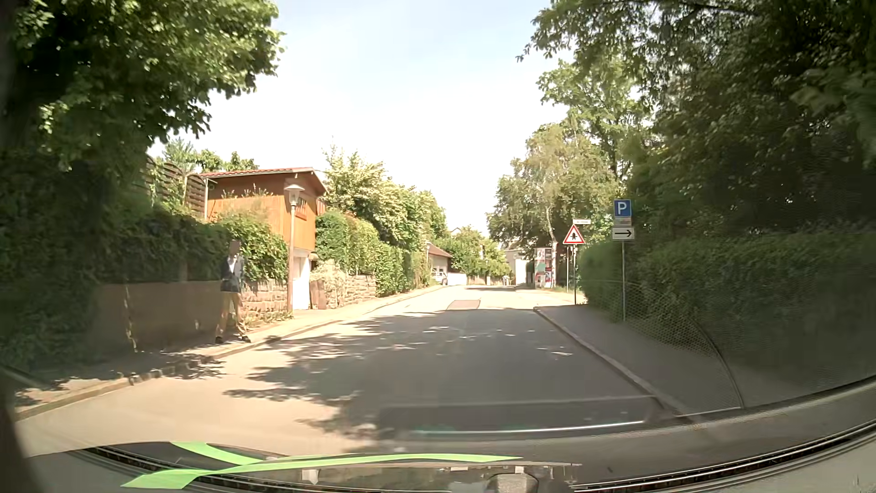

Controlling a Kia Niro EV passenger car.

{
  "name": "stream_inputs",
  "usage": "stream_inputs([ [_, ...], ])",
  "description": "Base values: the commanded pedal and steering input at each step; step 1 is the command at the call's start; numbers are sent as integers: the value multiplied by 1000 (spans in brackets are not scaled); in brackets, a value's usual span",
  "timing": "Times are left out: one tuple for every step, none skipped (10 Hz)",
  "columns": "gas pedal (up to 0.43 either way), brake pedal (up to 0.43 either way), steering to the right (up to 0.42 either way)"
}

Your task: Follow the waypoints while adhering to traffic rules and regulations

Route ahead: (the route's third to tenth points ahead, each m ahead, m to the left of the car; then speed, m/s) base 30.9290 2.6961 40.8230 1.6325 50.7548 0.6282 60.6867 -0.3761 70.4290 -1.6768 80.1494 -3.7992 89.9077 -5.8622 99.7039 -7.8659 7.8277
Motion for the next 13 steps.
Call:
stream_inputs([
  [110, 0, 17],
  [110, 0, 17],
  [110, 0, 16],
  [110, 0, 16],
  [110, 0, 15],
  [110, 0, 13],
  [110, 0, 13],
  [110, 0, 11],
  [110, 0, 8],
  [110, 0, 6],
  [110, 0, 5],
  [110, 0, 5],
  [110, 0, 5],
])
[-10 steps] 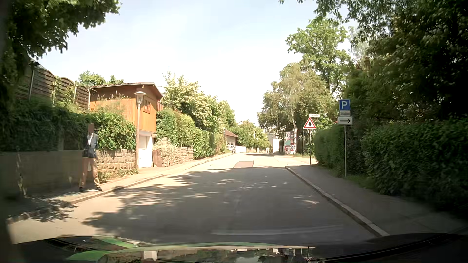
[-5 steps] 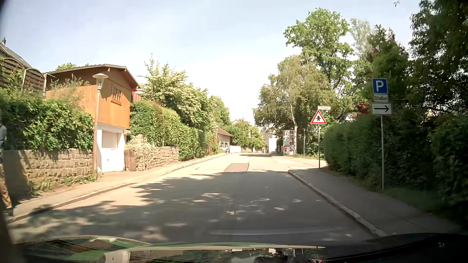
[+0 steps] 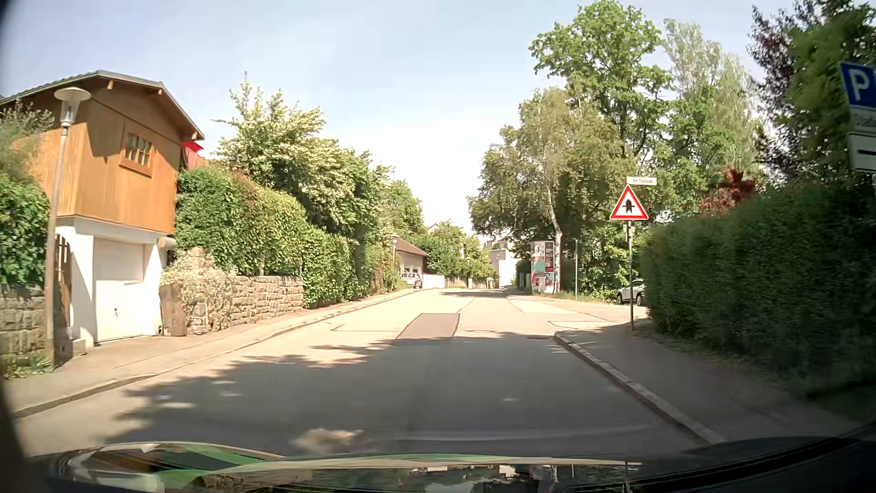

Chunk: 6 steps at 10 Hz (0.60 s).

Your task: Follow the waypoints while adhering to traffic rules and regulations

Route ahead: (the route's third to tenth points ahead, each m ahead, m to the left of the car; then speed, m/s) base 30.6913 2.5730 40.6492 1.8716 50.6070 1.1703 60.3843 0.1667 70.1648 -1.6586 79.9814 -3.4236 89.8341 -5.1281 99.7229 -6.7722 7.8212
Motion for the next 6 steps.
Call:
stream_inputs([
  [110, 0, 5],
  [110, 0, 5],
  [110, 0, 5],
  [110, 0, 5],
  [110, 0, 5],
  [110, 0, 5],
])
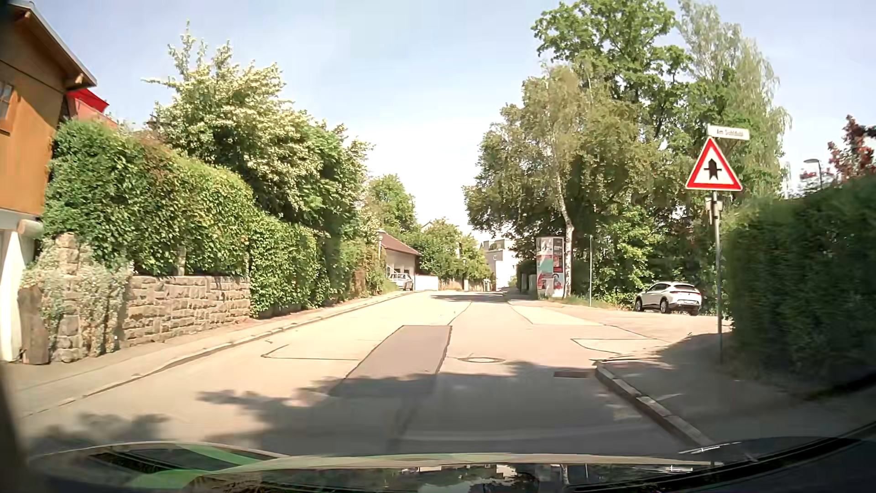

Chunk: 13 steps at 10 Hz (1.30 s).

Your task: Follow the waypoints while adhering to traffic rules and regulations

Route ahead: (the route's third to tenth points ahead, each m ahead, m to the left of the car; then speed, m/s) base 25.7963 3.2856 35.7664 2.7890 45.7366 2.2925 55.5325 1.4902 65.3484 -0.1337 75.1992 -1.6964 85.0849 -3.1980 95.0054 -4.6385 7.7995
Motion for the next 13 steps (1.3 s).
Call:
stream_inputs([
  [110, 0, 5],
  [110, 0, 5],
  [110, 0, 4],
  [110, 0, 4],
  [110, 0, 4],
  [110, 0, 3],
  [110, 0, 1],
  [110, 0, 0],
  [110, 0, -2],
  [110, 0, -3],
  [110, 0, -3],
  [110, 0, -3],
  [110, 0, -3],
])
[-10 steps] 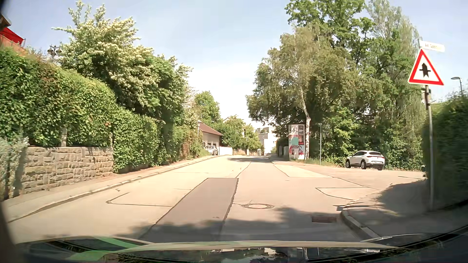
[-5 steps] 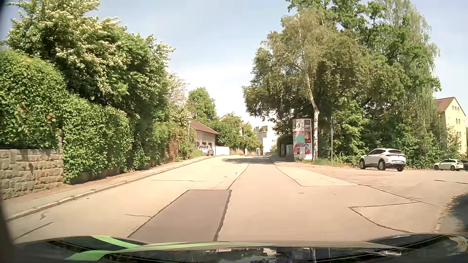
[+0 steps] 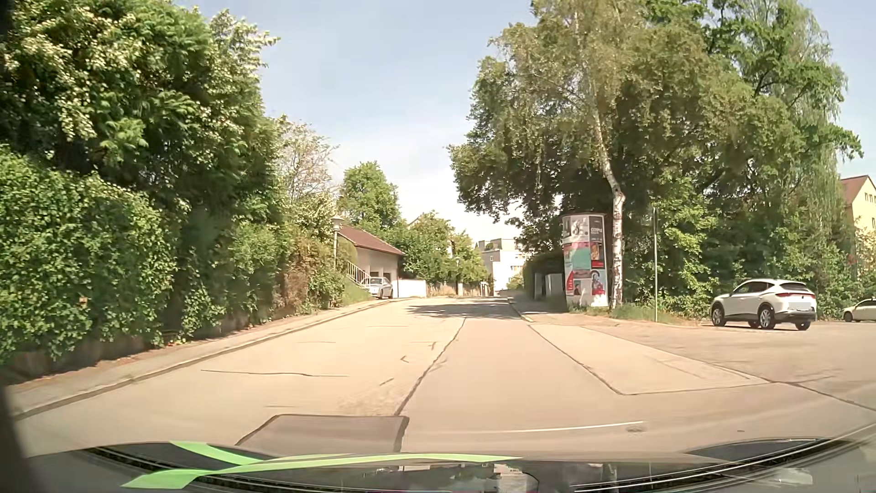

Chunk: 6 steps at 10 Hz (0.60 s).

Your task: Follow the waypoints while adhering to traffic rules and regulations

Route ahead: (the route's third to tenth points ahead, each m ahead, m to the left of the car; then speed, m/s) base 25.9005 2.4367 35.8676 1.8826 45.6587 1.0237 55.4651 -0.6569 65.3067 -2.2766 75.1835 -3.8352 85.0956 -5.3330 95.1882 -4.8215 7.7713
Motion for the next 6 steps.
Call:
stream_inputs([
  [110, 0, -3],
  [110, 0, -3],
  [110, 0, -3],
  [110, 0, -3],
  [110, 0, -3],
  [110, 0, -3],
])
